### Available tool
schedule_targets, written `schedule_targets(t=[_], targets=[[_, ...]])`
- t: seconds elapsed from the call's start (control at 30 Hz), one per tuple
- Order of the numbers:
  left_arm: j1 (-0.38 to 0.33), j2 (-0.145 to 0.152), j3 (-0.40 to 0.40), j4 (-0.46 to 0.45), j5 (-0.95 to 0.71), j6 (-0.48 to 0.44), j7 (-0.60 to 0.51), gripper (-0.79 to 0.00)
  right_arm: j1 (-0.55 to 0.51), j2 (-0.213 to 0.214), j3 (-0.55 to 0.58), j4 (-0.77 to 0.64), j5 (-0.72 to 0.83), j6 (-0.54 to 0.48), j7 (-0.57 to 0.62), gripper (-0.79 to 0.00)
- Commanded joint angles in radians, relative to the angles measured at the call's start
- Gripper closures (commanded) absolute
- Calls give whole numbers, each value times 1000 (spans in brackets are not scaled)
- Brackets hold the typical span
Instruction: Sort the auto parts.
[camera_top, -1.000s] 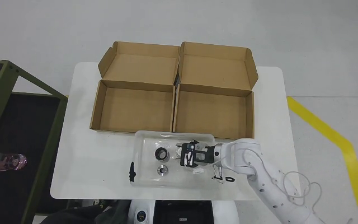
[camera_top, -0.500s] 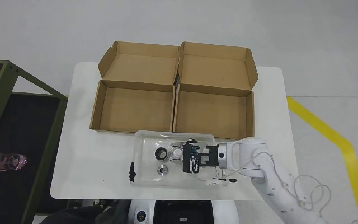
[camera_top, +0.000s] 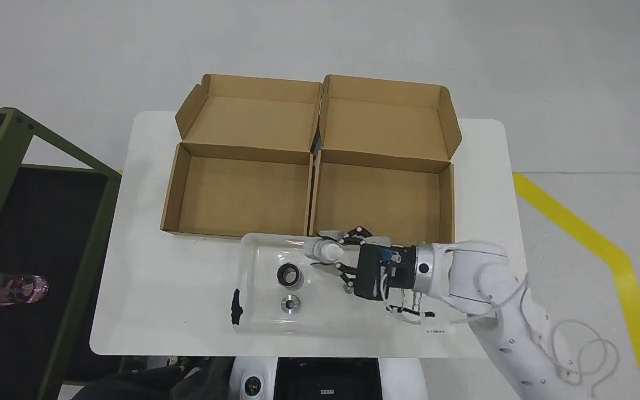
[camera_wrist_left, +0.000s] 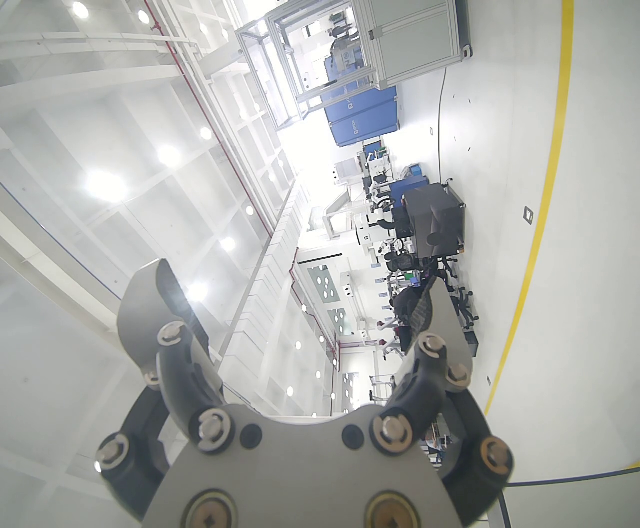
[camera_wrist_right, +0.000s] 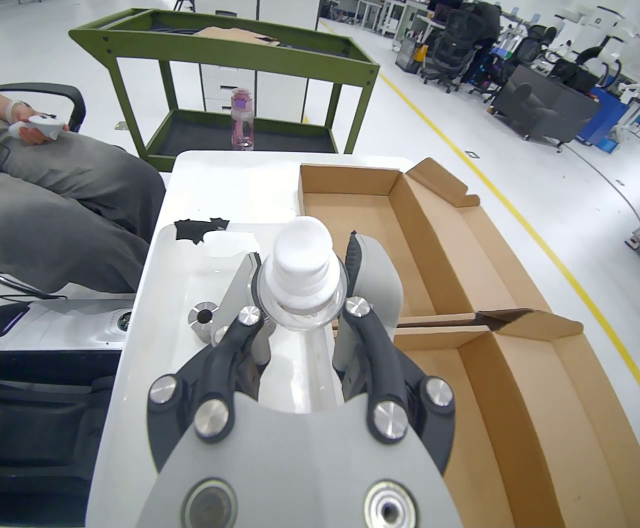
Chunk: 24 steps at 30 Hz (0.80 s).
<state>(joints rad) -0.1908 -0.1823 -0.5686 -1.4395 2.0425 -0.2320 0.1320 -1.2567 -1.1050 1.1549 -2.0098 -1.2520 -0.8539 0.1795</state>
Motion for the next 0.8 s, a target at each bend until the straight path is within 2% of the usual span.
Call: schedule_targets(t=[0.0, 0.27, 0.77], targets=[[0, 0, 0, 0, 0, 0, 0, -785, 0, 1, 12, 10, 2, 5, -26, 0], [0, 0, 0, 0, 0, 0, 0, -785, 10, 4, 68, 58, 43, 27, -133, 0], [0, 0, 0, 0, 0, 0, 0, -785, 111, -5, 47, 204, 32, 109, -124, 0]])
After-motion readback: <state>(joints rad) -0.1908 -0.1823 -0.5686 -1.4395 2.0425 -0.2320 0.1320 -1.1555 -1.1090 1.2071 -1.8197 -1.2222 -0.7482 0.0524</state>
